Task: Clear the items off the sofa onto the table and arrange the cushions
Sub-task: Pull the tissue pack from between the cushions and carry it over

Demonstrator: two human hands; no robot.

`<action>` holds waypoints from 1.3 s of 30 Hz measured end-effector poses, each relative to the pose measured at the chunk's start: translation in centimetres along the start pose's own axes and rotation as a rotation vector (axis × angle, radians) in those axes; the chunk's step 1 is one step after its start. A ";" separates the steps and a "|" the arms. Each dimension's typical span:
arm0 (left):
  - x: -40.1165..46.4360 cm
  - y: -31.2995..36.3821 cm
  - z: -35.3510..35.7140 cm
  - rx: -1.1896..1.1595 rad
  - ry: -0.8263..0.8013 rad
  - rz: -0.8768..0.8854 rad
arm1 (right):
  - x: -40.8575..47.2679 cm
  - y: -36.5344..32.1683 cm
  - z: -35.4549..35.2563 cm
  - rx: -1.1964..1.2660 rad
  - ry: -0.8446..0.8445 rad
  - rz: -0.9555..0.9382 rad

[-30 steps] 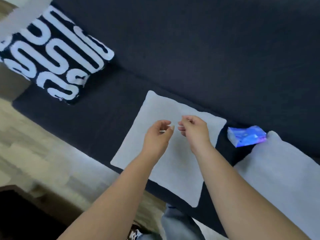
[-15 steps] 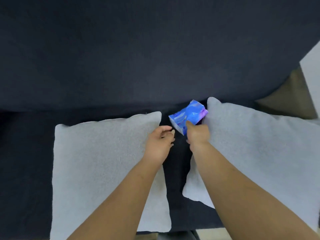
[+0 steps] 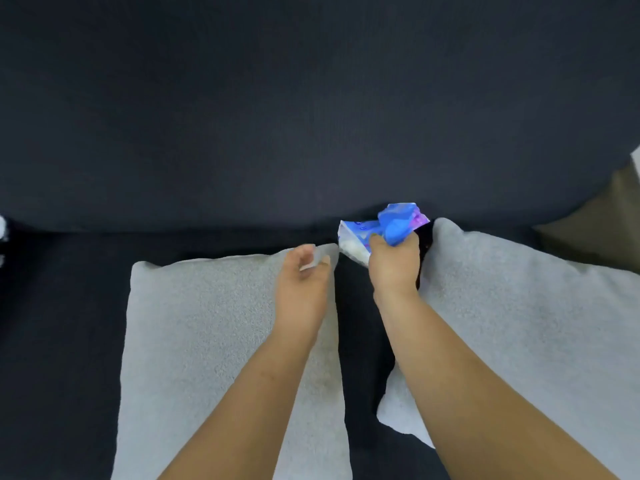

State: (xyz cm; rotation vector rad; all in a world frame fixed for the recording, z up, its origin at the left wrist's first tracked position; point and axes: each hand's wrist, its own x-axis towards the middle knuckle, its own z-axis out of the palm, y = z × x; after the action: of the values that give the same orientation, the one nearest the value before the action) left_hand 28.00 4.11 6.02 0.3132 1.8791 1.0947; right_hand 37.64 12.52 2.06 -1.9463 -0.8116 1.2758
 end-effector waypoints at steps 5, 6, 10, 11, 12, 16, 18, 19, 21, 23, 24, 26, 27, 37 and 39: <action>1.6 4.0 -4.3 -0.156 0.099 0.035 | -6.1 -2.9 0.0 0.118 -0.424 -0.156; 1.9 4.4 -5.9 -0.192 0.088 0.018 | -6.9 -2.9 0.2 0.120 -0.552 -0.150; 1.2 5.3 -12.5 -0.352 0.052 -0.089 | -9.6 -3.5 2.0 -0.042 -0.919 -0.144; 0.3 5.1 -14.3 -0.381 0.076 -0.075 | -10.8 -3.6 2.9 -0.109 -0.967 -0.157; -0.5 4.5 -15.8 -0.374 0.108 -0.045 | -12.0 -3.6 3.8 -0.169 -1.003 -0.183; -4.6 1.5 -21.3 -0.328 0.308 0.046 | -17.4 -3.2 7.4 -0.386 -1.083 -0.340; -6.9 -0.7 -24.8 -0.385 0.437 0.042 | -20.9 -2.7 9.3 -0.499 -1.160 -0.422; -7.9 -1.7 -26.1 -0.402 0.494 0.028 | -22.2 -2.4 9.9 -0.538 -1.194 -0.463; -11.0 -4.6 -30.1 -0.459 0.619 -0.002 | -26.8 -0.8 11.8 -0.624 -1.298 -0.549; -13.7 -7.0 -32.9 -0.522 0.710 -0.038 | -30.7 1.1 13.0 -0.671 -1.358 -0.587; -15.3 -8.4 -34.5 -0.567 0.761 -0.058 | -33.1 2.4 13.5 -0.691 -1.399 -0.593; -18.8 -11.5 -37.6 -0.660 0.849 -0.088 | -38.0 5.1 14.2 -0.731 -1.487 -0.588; -21.4 -13.6 -39.6 -0.706 0.898 -0.097 | -41.3 7.0 14.5 -0.753 -1.544 -0.589; -38.9 -30.6 -45.9 -0.998 1.241 -0.245 | -61.1 22.0 11.1 -1.075 -1.951 -0.750; -42.0 -33.5 -45.9 -1.089 1.308 -0.263 | -64.3 25.3 9.5 -1.139 -2.026 -0.818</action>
State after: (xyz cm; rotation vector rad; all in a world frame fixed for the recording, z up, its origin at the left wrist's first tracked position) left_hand 21.39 -65.91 12.69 -1.5352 1.7950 2.1624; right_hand 11.03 -51.11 12.45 0.3282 -3.1796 1.9725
